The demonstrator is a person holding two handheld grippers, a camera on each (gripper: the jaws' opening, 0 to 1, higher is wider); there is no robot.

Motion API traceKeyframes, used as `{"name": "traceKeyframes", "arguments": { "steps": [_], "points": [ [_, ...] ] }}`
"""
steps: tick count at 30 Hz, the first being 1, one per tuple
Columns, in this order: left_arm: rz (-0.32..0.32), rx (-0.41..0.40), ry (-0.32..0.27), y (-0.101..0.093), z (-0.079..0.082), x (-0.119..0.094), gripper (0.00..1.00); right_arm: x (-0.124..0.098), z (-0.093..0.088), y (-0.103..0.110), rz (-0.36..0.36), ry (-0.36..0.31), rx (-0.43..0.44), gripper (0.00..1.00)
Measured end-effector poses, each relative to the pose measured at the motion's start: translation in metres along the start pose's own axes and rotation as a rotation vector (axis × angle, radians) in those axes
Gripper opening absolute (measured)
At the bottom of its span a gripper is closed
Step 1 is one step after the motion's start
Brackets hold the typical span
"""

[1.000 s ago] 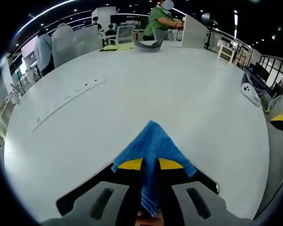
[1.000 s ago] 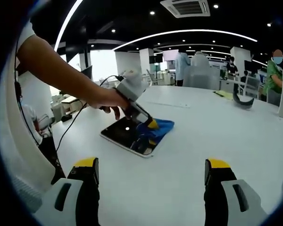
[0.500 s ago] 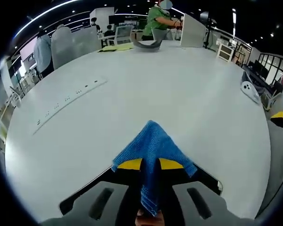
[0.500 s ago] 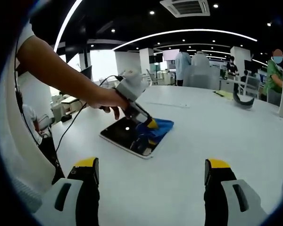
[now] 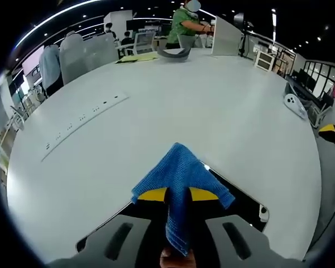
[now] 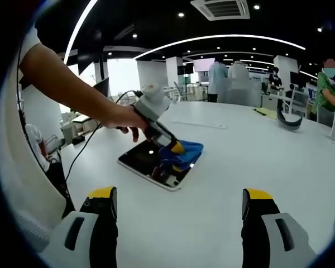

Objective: Wipe the mirror surface with the cleaning cloth until all visible marks leave the cleaned area.

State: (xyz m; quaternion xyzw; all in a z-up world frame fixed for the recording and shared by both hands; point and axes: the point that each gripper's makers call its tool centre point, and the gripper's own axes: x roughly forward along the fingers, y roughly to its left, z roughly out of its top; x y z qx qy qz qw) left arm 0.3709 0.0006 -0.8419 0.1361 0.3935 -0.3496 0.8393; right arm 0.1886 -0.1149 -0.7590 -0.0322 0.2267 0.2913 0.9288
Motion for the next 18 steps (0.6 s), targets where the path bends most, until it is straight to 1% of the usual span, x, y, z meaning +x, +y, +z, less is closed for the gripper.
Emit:
{"name": "traceKeyframes", "arguments": {
  "steps": [10,18],
  "points": [
    [-0.007,0.015,0.0,0.007,-0.005,-0.005,0.12,0.002,0.001,0.002,0.003,0.002,-0.002,0.93],
    [-0.002,0.011,-0.003,0.013,-0.009,-0.009,0.13,0.002,0.002,0.003,0.002,0.004,-0.009,0.93]
  ]
}}
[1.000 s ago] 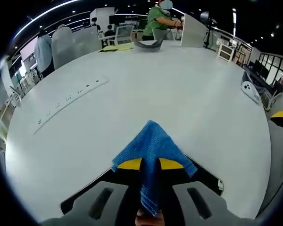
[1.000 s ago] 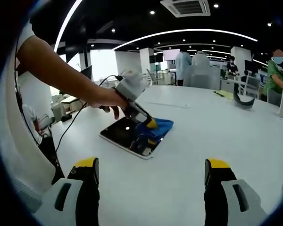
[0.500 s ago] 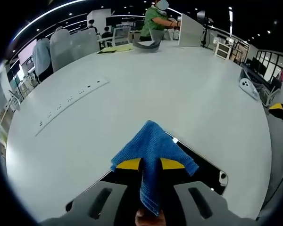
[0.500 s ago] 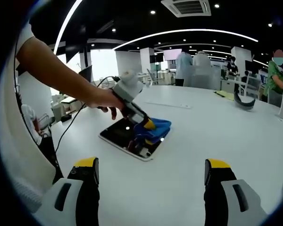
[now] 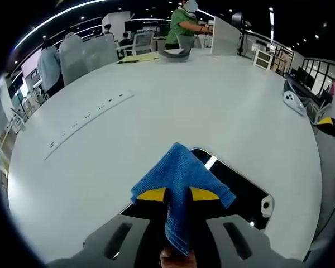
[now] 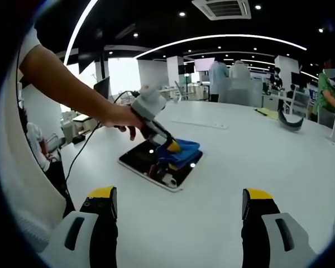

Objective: Wipe the mirror surface with the cleaning cloth until all visible marks leave the cleaned area.

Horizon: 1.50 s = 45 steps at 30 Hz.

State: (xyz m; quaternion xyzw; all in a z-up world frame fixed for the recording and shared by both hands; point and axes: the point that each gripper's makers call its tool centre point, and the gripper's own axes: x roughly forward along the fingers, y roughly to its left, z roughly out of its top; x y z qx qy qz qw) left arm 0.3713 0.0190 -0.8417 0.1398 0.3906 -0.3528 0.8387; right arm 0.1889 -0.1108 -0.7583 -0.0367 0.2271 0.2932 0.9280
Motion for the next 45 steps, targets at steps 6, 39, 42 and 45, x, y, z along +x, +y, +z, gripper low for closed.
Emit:
{"name": "traceKeyframes", "arguments": {
  "steps": [6,39,42,45],
  "points": [
    [0.0,0.005,0.008,0.003,-0.003,-0.003,0.13,-0.001,0.0,0.001,-0.002,0.001,-0.001,0.93],
    [0.024,-0.019,0.0,0.003,-0.014,-0.012,0.15,-0.003,0.006,0.011,0.002,-0.014,-0.011,0.93],
    [0.026,-0.019,0.004,0.002,-0.015,-0.013,0.15,-0.005,0.005,0.013,0.001,-0.014,-0.009,0.93],
    [0.026,-0.013,0.012,0.001,-0.017,-0.014,0.15,-0.006,0.004,0.014,0.001,-0.013,-0.008,0.93]
  ]
}}
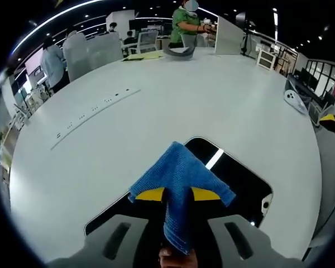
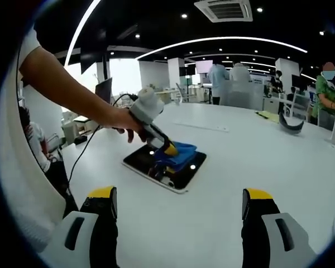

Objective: Wipe the mirror surface with the cleaning cloth until all visible marks leave the cleaned area.

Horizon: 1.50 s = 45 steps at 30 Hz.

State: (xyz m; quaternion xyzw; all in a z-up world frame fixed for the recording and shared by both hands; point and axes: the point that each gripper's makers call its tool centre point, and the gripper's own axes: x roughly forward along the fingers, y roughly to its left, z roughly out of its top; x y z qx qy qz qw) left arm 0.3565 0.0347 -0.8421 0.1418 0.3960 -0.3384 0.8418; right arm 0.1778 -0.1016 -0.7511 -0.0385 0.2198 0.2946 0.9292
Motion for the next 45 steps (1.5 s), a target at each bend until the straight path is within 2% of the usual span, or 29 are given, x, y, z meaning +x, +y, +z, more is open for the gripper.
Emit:
{"name": "traceKeyframes", "arguments": {
  "steps": [45],
  "points": [
    [0.001,-0.001,0.006,-0.031,-0.027,-0.023,0.15,-0.017,0.0,0.022,0.009,-0.029,-0.017,0.93]
  ]
}}
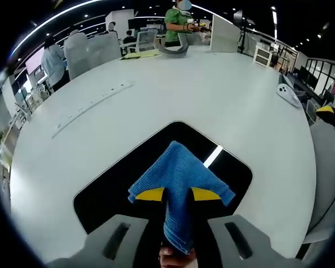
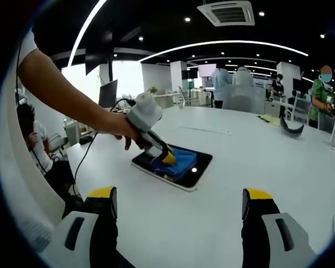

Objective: Wipe the mirror surface with the cleaning cloth until all visible marks leave the cleaned area.

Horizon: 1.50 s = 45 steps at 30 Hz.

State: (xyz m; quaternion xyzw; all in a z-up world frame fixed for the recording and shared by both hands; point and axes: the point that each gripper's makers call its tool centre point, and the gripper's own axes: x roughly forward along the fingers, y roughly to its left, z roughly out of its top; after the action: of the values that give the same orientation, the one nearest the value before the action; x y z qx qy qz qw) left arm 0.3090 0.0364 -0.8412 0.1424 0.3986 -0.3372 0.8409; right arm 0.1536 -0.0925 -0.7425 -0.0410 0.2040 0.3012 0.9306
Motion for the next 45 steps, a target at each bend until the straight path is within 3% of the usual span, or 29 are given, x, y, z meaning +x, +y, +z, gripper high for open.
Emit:
{"name": "traceKeyframes", "arguments": {
  "steps": [30,45],
  "points": [
    [-0.005,-0.008,0.001,-0.019,-0.018,-0.014,0.15,-0.007,-0.002,0.013,0.023,-0.013,-0.006,0.93],
    [-0.006,0.003,0.003,-0.019,-0.02,-0.015,0.14,-0.007,-0.002,0.015,0.03,-0.011,-0.01,0.93]
  ]
}}
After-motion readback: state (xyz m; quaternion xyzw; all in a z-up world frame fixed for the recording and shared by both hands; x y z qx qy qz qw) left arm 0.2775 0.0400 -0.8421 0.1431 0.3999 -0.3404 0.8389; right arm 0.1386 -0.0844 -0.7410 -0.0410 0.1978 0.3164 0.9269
